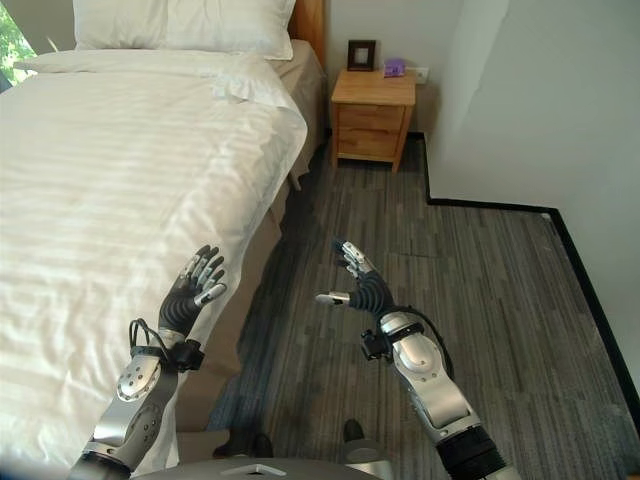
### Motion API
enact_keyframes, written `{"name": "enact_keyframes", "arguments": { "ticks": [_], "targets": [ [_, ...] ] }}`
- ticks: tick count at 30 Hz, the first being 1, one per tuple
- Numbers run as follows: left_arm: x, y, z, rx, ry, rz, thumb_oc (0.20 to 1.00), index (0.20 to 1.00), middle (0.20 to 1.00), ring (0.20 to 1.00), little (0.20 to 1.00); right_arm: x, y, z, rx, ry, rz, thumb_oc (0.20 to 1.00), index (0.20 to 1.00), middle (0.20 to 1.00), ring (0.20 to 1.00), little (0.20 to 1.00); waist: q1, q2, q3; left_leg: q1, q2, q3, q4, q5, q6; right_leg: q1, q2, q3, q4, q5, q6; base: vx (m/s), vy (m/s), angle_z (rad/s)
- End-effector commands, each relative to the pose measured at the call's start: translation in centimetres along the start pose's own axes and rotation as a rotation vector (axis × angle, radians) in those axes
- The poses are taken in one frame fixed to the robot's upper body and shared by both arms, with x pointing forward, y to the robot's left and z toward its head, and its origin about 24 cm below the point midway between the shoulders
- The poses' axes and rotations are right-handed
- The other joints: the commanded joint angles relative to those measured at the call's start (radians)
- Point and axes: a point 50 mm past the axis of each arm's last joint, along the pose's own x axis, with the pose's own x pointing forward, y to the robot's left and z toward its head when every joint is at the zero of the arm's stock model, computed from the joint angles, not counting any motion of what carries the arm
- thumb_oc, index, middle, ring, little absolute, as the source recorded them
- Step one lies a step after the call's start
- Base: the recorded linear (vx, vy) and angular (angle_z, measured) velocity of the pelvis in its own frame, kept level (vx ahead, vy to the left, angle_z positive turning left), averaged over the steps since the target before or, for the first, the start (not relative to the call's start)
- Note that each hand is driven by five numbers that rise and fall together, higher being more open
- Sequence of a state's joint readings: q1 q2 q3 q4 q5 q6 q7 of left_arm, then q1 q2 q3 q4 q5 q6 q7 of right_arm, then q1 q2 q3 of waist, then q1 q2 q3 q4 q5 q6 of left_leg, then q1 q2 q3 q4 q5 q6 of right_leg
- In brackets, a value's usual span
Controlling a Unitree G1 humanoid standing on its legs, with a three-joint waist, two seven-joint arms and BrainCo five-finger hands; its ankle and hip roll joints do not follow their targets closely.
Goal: Making the bed.
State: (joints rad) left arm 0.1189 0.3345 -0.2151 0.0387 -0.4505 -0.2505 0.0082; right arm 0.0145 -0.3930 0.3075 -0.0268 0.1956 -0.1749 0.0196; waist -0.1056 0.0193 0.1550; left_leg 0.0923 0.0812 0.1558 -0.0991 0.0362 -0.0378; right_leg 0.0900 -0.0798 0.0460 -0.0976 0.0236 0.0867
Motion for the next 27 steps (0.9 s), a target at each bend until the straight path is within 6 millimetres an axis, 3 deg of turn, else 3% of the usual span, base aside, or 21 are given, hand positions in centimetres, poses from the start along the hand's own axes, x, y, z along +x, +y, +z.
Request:
{"name": "enact_keyframes", "arguments": {
  "ticks": [1, 7, 9, 16, 18, 19, 20, 21, 22, 23, 24, 25, 27],
  "targets": [
    [1.8, 0.5, -1.1, 0.366, 0.077, 0.024, 1.000, 1.000, 1.000, 1.000, 1.000, -3.2, -4.6, -4.8, -0.066, 0.237, -0.329, 1.000, 1.000, 1.000, 1.000, 1.000, 0.005, -0.085, -0.026, 0.022, 0.015, 0.024, 0.012, -0.066, -0.025, -0.032, -0.131, -0.071, 0.069, 0.037, 0.129, 0.00, -0.041, 0.16],
    [1.4, 0.9, -1.3, 0.288, 0.092, 0.044, 1.000, 1.000, 1.000, 1.000, 1.000, -3.1, -4.5, -4.3, -0.080, 0.220, -0.301, 1.000, 1.000, 1.000, 1.000, 1.000, 0.005, -0.076, -0.035, 0.022, 0.031, 0.015, 0.012, -0.055, -0.037, -0.018, -0.117, -0.091, 0.072, 0.009, 0.115, 0.02, -0.059, 0.02],
    [1.6, 0.8, -1.5, 0.263, 0.102, 0.048, 1.000, 1.000, 1.000, 1.000, 1.000, -3.0, -4.3, -4.5, -0.066, 0.229, -0.298, 1.000, 1.000, 1.000, 1.000, 1.000, 0.002, -0.072, -0.026, 0.007, 0.047, -0.003, 0.012, -0.039, -0.048, -0.036, -0.090, -0.073, 0.120, -0.023, 0.096, -0.02, -0.111, 0.02],
    [1.5, 0.9, -1.8, 0.216, 0.113, 0.060, 1.000, 1.000, 1.000, 1.000, 1.000, -2.0, -4.6, -3.7, -0.065, 0.187, -0.286, 1.000, 1.000, 1.000, 1.000, 1.000, -0.001, -0.069, -0.031, 0.026, 0.083, 0.003, 0.031, -0.031, -0.066, -0.027, -0.050, -0.064, 0.111, -0.053, 0.058, 0.02, -0.148, 0.09],
    [1.4, 0.8, -1.8, 0.192, 0.107, 0.065, 1.000, 1.000, 1.000, 1.000, 1.000, -1.3, -4.8, -2.8, -0.079, 0.142, -0.277, 1.000, 1.000, 1.000, 1.000, 1.000, 0.004, -0.074, -0.014, -0.003, 0.102, 0.018, 0.174, -0.055, -0.075, -0.003, -0.035, -0.052, 0.094, -0.065, 0.033, 0.04, -0.217, -0.13],
    [1.4, 0.9, -1.6, 0.181, 0.093, 0.073, 1.000, 1.000, 1.000, 1.000, 1.000, -0.9, -5.0, -2.2, -0.090, 0.112, -0.270, 1.000, 1.000, 1.000, 1.000, 1.000, 0.011, -0.079, 0.001, -0.039, 0.120, 0.013, 0.279, -0.004, -0.083, 0.012, -0.026, -0.042, 0.087, -0.065, 0.015, 0.04, -0.326, -0.44],
    [1.8, 0.8, -1.3, 0.173, 0.074, 0.082, 1.000, 1.000, 1.000, 1.000, 1.000, -0.5, -5.4, -1.4, -0.108, 0.075, -0.279, 1.000, 1.000, 1.000, 1.000, 1.000, 0.036, -0.094, 0.039, -0.148, 0.138, -0.026, 0.501, 0.116, -0.101, 0.041, -0.017, -0.031, 0.076, -0.066, -0.020, 0.02, -0.270, -0.53],
    [1.9, 0.8, -1.3, 0.174, 0.072, 0.081, 1.000, 1.000, 1.000, 1.000, 1.000, -0.4, -5.4, -1.3, -0.108, 0.073, -0.281, 1.000, 1.000, 1.000, 1.000, 1.000, 0.032, -0.090, 0.041, -0.161, 0.143, -0.035, 0.517, 0.112, -0.103, 0.040, -0.012, -0.035, 0.076, -0.065, -0.022, 0.00, -0.269, -0.74],
    [2.1, 0.7, -1.0, 0.189, 0.057, 0.076, 1.000, 1.000, 1.000, 1.000, 1.000, -0.3, -5.8, -0.8, -0.118, 0.048, -0.292, 1.000, 1.000, 1.000, 1.000, 1.000, 0.040, -0.106, 0.063, -0.212, 0.146, -0.041, 0.597, 0.162, -0.109, 0.050, -0.013, -0.030, 0.076, -0.063, -0.037, 0.02, -0.193, -0.56],
    [2.2, 0.7, -0.8, 0.194, 0.049, 0.074, 1.000, 1.000, 1.000, 1.000, 1.000, -0.2, -5.9, -0.1, -0.114, 0.017, -0.296, 1.000, 1.000, 1.000, 1.000, 1.000, 0.038, -0.114, 0.068, -0.246, 0.159, -0.021, 0.636, 0.160, -0.099, 0.057, -0.010, -0.026, 0.076, -0.067, -0.047, 0.12, -0.260, -0.54],
    [2.1, 0.7, -0.8, 0.181, 0.047, 0.077, 1.000, 1.000, 1.000, 1.000, 1.000, -0.1, -6.1, 0.3, -0.116, -0.002, -0.299, 1.000, 1.000, 1.000, 1.000, 1.000, 0.043, -0.121, 0.068, -0.270, 0.140, -0.004, 0.644, 0.125, -0.077, 0.064, -0.008, -0.012, 0.079, -0.080, -0.053, 0.27, -0.226, -0.25],
    [1.8, 0.6, -1.0, 0.149, 0.055, 0.084, 1.000, 1.000, 1.000, 1.000, 1.000, 0.0, -6.3, 0.9, -0.132, -0.019, -0.289, 1.000, 1.000, 1.000, 1.000, 1.000, 0.064, -0.111, 0.066, -0.329, 0.067, -0.015, 0.595, 0.083, -0.058, 0.084, 0.008, 0.016, 0.080, -0.098, -0.054, 0.33, -0.159, -0.22],
    [1.6, 0.5, -1.3, 0.130, 0.066, 0.088, 1.000, 1.000, 1.000, 1.000, 1.000, 0.1, -6.2, 1.1, -0.137, -0.026, -0.283, 1.000, 1.000, 1.000, 1.000, 1.000, 0.073, -0.106, 0.063, -0.341, 0.037, -0.013, 0.534, 0.069, -0.049, 0.098, 0.013, 0.029, 0.071, -0.113, -0.050, 0.23, -0.058, -0.33]
  ]
}}
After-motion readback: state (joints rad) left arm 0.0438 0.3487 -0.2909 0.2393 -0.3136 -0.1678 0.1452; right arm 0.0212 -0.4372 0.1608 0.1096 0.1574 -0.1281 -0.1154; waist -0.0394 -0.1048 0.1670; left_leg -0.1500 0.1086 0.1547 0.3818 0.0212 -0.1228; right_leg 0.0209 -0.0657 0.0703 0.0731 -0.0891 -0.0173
